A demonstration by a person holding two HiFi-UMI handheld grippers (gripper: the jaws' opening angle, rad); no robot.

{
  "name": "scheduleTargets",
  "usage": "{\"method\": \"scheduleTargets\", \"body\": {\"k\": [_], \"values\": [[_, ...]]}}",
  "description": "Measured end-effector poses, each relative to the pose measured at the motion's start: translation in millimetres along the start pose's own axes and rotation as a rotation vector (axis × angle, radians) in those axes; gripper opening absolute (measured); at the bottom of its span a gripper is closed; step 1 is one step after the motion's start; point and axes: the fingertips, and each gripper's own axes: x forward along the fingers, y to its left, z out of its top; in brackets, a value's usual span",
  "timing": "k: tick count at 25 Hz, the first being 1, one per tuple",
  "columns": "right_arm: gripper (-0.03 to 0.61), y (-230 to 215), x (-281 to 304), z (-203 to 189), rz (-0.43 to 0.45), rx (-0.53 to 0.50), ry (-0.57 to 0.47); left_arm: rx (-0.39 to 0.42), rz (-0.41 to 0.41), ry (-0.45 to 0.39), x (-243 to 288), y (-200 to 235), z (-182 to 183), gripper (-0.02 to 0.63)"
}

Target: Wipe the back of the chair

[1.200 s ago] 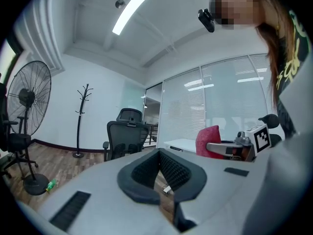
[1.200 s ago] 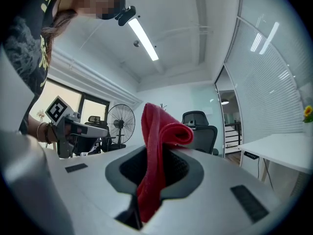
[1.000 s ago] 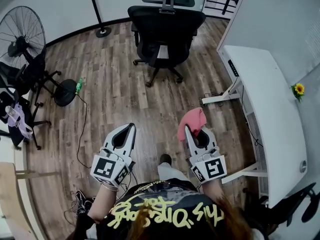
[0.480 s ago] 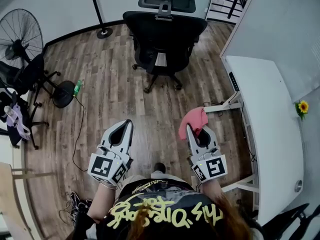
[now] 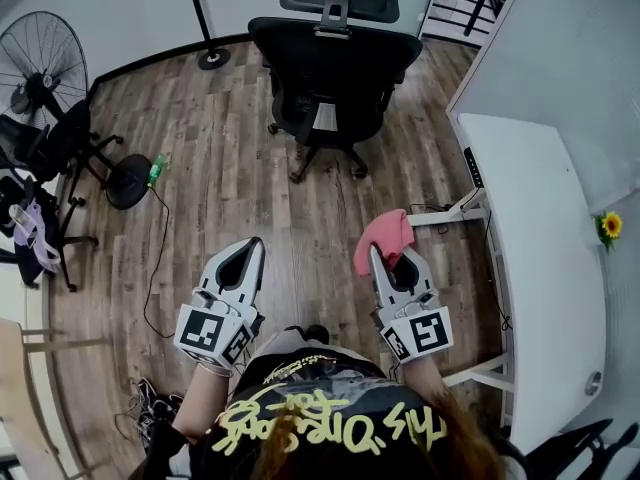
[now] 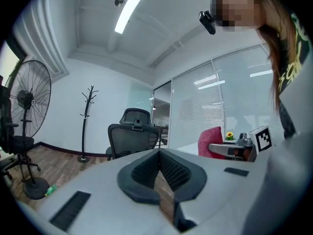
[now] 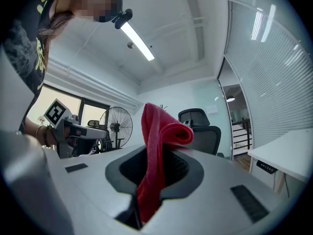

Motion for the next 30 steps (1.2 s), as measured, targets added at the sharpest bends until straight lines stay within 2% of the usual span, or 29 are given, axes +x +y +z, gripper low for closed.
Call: {"method": "scheduleTargets", "body": {"k": [8,13,18,25,30], "values": [[0.061,-15.3,0.7,-5.4,-0.026,0.013,0.023,0.007,-0.014,-0.002,11.1,0.5,3.7,-0.008],[0.061,-15.8,5.9,0.2,-0.009,0.005,0.004,0.001,-0.010,-0.006,16.3,3.3,8.3,-0.008],[0.061,-21.9,10.3,-10.2,0.010,0.017,0.034,0.016,0.005,-0.007,20.4,2.9,9.5,-0.008],[0.061,-27.3,36.7,-17.3,0.009,0.022,0.031,0.002,0.024,0.018,30.4,27.5,-3.0,-0.008],[0.061,-40.4,65.2,-17.5,-0.002,-0.001,0.035,-0.017,0.000,0.003,64.7,48.5,-0.4,-0.008]]}}
